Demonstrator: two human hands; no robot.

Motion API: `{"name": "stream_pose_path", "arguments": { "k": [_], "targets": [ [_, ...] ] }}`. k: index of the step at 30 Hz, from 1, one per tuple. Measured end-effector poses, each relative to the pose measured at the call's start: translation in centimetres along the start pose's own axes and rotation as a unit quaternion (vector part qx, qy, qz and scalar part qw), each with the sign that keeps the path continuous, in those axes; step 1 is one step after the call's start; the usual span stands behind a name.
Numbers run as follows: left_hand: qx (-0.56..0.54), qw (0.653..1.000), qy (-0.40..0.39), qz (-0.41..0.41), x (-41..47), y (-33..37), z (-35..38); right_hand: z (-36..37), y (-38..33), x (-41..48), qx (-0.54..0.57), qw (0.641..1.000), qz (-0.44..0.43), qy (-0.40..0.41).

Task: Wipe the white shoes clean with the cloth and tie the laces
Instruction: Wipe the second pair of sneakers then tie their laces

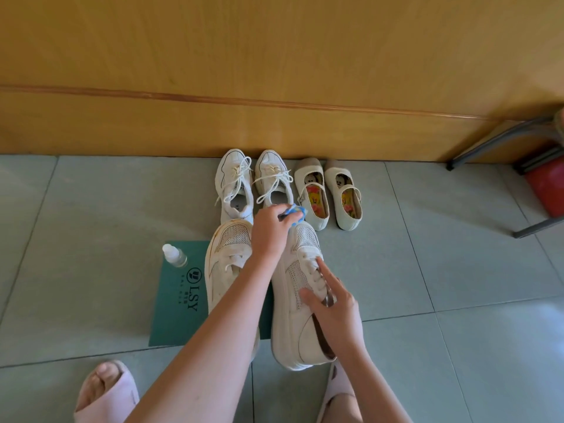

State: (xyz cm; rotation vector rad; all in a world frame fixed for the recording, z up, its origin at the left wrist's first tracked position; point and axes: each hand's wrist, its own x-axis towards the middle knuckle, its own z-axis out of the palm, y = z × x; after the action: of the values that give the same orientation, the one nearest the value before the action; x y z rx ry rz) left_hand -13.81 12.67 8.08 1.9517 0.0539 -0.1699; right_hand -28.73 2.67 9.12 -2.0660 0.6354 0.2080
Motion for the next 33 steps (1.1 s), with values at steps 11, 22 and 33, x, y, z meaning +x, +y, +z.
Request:
{"name": "stream_pose_path", "arguments": {
  "k": [11, 22, 33],
  "targets": [
    [-0.021, 0.986, 0.166, 0.011, -5.6, -0.6, 1.9, -1.1, 0.6, 0.2, 0.061, 0.998, -0.011, -0.019],
    [0.028, 0.986, 0.155, -0.049, -11.1, -1.2, 1.8, -0.9, 1.0, 0.3, 0.083, 0.996, -0.008, -0.013],
    [-0.015, 0.988, 0.155, 0.013, -2.8, 1.6, -0.5, -1.1, 1.7, 0.4, 0.123, 0.992, 0.002, -0.022]
  ]
}}
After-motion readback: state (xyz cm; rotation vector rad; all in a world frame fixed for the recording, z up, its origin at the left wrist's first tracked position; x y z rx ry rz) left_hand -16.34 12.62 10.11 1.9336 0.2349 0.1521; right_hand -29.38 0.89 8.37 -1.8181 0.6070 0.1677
